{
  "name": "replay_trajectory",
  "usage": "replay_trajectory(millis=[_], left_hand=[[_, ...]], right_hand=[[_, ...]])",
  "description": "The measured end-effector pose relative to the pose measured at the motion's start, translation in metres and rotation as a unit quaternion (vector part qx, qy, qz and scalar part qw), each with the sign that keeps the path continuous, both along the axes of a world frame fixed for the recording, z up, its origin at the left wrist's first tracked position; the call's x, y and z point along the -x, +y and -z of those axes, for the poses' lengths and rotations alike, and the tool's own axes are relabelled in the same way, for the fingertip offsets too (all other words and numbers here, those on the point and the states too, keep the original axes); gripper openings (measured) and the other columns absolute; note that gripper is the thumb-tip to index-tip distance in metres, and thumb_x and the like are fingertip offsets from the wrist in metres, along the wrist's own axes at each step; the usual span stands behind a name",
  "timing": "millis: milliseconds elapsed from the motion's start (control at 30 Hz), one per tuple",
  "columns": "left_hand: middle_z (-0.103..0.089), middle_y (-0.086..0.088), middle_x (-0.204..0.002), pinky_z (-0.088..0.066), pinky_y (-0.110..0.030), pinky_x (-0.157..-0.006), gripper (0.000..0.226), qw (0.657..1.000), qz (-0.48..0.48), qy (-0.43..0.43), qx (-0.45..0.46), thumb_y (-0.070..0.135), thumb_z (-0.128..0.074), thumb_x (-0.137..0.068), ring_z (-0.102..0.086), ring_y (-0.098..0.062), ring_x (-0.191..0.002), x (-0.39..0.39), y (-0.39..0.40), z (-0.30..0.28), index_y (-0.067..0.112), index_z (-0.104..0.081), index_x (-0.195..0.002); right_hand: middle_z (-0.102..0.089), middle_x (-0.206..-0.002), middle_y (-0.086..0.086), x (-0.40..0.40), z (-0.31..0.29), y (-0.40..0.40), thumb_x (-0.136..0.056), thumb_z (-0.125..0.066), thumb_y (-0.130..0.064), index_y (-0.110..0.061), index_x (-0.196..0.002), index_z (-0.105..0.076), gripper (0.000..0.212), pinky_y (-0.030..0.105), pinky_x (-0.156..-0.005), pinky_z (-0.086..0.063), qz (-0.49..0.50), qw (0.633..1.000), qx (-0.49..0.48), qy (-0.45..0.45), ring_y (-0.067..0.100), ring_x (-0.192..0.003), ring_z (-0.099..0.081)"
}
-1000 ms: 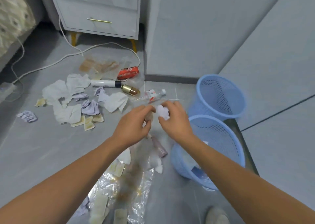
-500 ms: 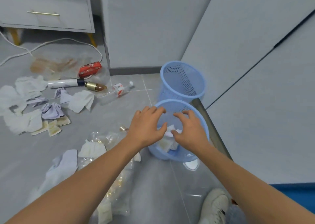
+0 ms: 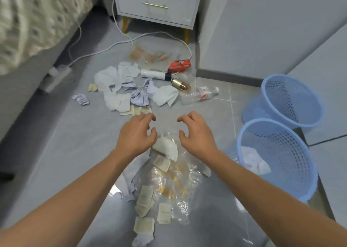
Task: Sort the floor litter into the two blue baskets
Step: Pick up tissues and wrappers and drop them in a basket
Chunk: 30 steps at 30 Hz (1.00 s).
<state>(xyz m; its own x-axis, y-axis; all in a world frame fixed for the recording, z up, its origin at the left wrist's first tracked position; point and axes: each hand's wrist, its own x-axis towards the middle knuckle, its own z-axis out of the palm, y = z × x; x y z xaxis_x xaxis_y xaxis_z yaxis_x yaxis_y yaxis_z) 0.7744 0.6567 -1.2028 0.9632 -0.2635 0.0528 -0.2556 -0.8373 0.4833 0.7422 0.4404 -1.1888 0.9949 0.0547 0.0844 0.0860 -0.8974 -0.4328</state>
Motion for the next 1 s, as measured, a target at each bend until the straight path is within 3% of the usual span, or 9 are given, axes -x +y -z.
replay_trajectory(millis=[200,367,500,633,767,900,1000], left_hand=[[-0.063,0.007,-0.103,-0.044,-0.031,-0.066,0.031,0.997,-0.067,0.040,-0.014,0.034,-0.058,-0.094,-0.056,-0.017,-0.103,0.025,0.040,0.047,0.027,-0.060,-0.124],[-0.057,0.005,-0.113,-0.048,-0.035,-0.076,0.040,0.989,-0.069,0.105,-0.072,0.047,-0.056,-0.090,-0.053,-0.020,-0.111,0.051,0.043,0.090,0.029,-0.062,-0.125],[-0.051,0.000,-0.122,-0.050,-0.040,-0.085,0.055,0.986,-0.047,0.125,-0.099,0.060,-0.060,-0.082,-0.050,-0.024,-0.115,0.065,0.038,0.110,0.032,-0.059,-0.129],[-0.051,-0.001,-0.119,-0.047,-0.041,-0.084,0.050,0.981,-0.045,0.117,-0.146,0.055,-0.064,-0.082,-0.050,-0.025,-0.110,0.063,0.027,0.125,0.033,-0.059,-0.126],[-0.056,0.000,-0.107,-0.037,-0.036,-0.072,0.023,0.985,-0.042,0.088,-0.144,0.037,-0.064,-0.088,-0.054,-0.026,-0.098,0.068,0.021,0.138,0.026,-0.066,-0.108],[-0.056,0.004,-0.089,-0.031,-0.033,-0.066,0.006,0.990,-0.037,0.073,-0.118,0.026,-0.063,-0.092,-0.054,-0.023,-0.086,0.070,0.017,0.137,0.023,-0.066,-0.089],[-0.053,0.005,-0.084,-0.032,-0.032,-0.057,0.007,0.993,-0.042,0.050,-0.096,0.027,-0.062,-0.094,-0.052,-0.021,-0.078,0.069,0.019,0.125,0.024,-0.066,-0.089]], right_hand=[[-0.053,-0.116,-0.005,0.000,0.067,0.027,-0.086,-0.062,-0.017,-0.026,-0.123,-0.060,0.038,0.037,-0.076,-0.051,-0.059,0.994,0.023,0.088,0.022,-0.111,-0.051],[-0.046,-0.134,-0.004,0.005,0.113,0.031,-0.089,-0.062,-0.014,-0.029,-0.139,-0.052,0.054,0.036,-0.085,-0.051,-0.112,0.978,0.083,0.155,0.024,-0.120,-0.044],[-0.041,-0.138,0.002,0.004,0.138,0.032,-0.085,-0.064,-0.009,-0.032,-0.143,-0.048,0.064,0.034,-0.091,-0.048,-0.139,0.971,0.125,0.147,0.027,-0.121,-0.040],[-0.039,-0.125,0.002,0.000,0.148,0.032,-0.083,-0.059,-0.002,-0.029,-0.132,-0.053,0.056,0.037,-0.084,-0.053,-0.117,0.977,0.106,0.141,0.025,-0.111,-0.040],[-0.046,-0.114,0.002,-0.002,0.150,0.027,-0.083,-0.056,0.001,-0.022,-0.118,-0.059,0.042,0.043,-0.077,-0.053,-0.118,0.984,0.068,0.118,0.026,-0.099,-0.044],[-0.049,-0.109,0.001,-0.002,0.148,0.023,-0.086,-0.063,-0.007,-0.018,-0.112,-0.060,0.029,0.042,-0.076,-0.051,-0.133,0.987,0.038,0.079,0.026,-0.097,-0.049],[-0.050,-0.108,0.000,-0.003,0.140,0.023,-0.089,-0.064,-0.015,-0.017,-0.113,-0.060,0.025,0.039,-0.077,-0.049,-0.139,0.989,0.013,0.057,0.024,-0.097,-0.051]])
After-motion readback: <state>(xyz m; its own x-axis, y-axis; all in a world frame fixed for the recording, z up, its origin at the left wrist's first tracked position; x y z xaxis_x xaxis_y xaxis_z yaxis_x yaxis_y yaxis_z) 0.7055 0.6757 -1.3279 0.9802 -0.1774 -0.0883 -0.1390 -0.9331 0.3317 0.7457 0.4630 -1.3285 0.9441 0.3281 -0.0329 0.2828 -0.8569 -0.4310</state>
